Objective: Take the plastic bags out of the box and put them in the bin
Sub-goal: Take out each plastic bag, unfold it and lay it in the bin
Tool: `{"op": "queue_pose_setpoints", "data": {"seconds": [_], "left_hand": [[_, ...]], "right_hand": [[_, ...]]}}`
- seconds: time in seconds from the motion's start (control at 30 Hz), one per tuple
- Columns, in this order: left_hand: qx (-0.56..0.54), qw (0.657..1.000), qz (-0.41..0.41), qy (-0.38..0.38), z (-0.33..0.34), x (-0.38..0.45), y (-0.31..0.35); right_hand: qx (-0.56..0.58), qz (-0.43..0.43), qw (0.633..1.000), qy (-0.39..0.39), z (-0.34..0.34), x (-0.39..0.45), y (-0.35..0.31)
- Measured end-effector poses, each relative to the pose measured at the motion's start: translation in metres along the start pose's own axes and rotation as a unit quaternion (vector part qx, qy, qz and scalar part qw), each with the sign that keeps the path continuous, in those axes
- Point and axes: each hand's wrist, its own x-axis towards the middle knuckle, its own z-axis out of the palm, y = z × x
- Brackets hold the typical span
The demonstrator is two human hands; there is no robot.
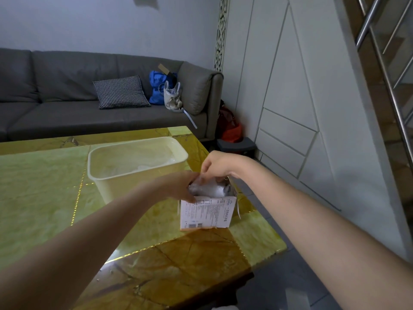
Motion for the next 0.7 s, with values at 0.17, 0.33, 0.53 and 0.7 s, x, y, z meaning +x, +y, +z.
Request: {"op": "queue_pose_setpoints", "data": {"seconds": [0.17, 0.33, 0.53, 0.7], "left_hand": [[-0.020, 0.999, -0.027, 0.010, 0.003, 0.001, -0.005], [-0.004, 1.000, -0.015, -0.006, 0.004, 0.002, -0.008], [-0.100, 0.995, -0.006, 0.016, -0.008, -0.004, -0.006], [-0.449, 0.889, 0.047, 0.083, -0.033, -0.025, -0.007]], "right_hand": [[0.173, -0.049, 0.984, -0.015, -0.007, -0.007, -0.006], [0.353, -0.122, 0.926, 0.046, -0.022, -0.013, -0.004], [0.527, -0.161, 0.819, 0.162, -0.052, -0.023, -0.016], [0.574, -0.175, 0.775, 0.199, -0.058, -0.022, -0.018]]}}
